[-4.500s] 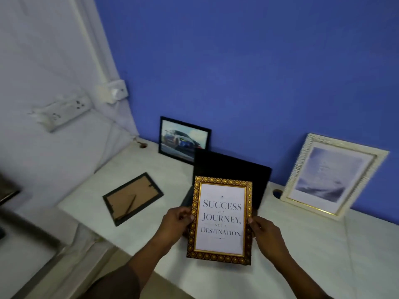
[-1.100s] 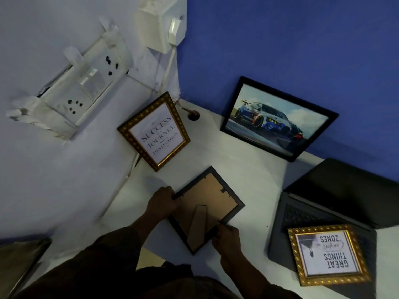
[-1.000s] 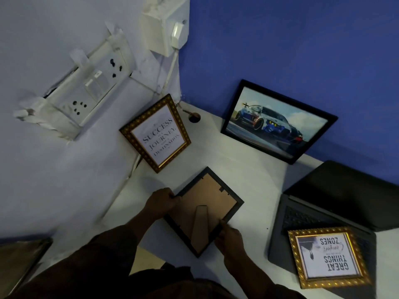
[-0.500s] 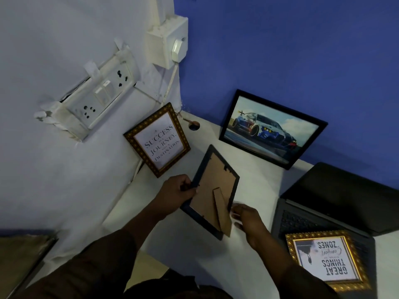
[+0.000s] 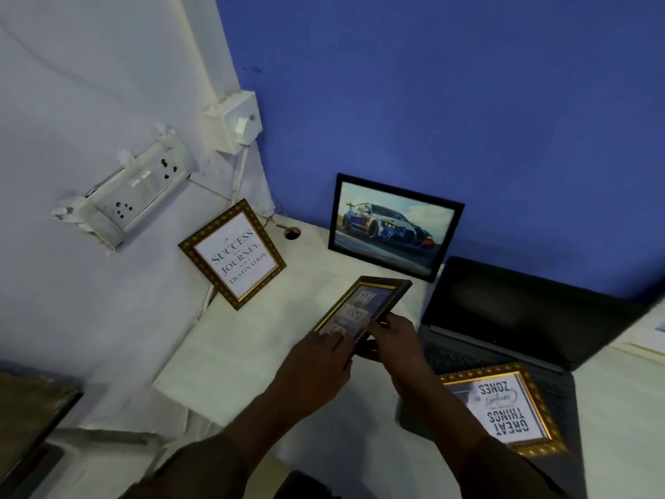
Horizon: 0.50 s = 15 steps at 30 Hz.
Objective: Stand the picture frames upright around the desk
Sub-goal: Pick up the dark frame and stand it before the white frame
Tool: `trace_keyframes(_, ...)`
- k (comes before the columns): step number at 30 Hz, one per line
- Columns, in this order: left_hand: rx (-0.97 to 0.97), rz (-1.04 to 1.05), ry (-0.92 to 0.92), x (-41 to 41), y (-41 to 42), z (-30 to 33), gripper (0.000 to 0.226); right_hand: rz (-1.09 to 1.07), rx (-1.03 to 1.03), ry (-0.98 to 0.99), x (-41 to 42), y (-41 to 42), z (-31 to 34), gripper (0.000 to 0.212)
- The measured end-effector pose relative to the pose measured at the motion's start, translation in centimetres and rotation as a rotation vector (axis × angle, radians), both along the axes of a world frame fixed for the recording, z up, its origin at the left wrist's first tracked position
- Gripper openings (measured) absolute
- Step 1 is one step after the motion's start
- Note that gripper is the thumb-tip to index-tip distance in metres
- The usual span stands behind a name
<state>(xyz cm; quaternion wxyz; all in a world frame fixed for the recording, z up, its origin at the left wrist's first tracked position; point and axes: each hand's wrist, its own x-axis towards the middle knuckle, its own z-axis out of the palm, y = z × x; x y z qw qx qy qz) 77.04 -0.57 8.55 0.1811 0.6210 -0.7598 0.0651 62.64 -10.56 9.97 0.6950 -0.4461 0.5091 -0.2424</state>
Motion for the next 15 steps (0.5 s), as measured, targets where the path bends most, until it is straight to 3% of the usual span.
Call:
trace_keyframes(2,0.053,0.040,0.065,-2.6,1.3,-0.1,0.033,-0.003,-0.043,-0.004,-2.6,0.8,0.3,0.016)
trace_keyframes(6,0.201,0.176,0.419,-5.0,2.2,0.7,0.030,-0.023,-0.150,-0.010,-6.9,1.3,1.0,0.021)
trace_keyframes(12,0.147,0.426,0.698,-5.4,0.2,2.2,0.012,-0.097,-0.225,-0.021,-14.5,0.3,4.5,0.024)
trace_keyframes(15,0.238,0.532,0.931,-6.0,-2.0,3.3,0.011,-0.169,-0.281,0.019,-17.3,0.0,5.1,0.027)
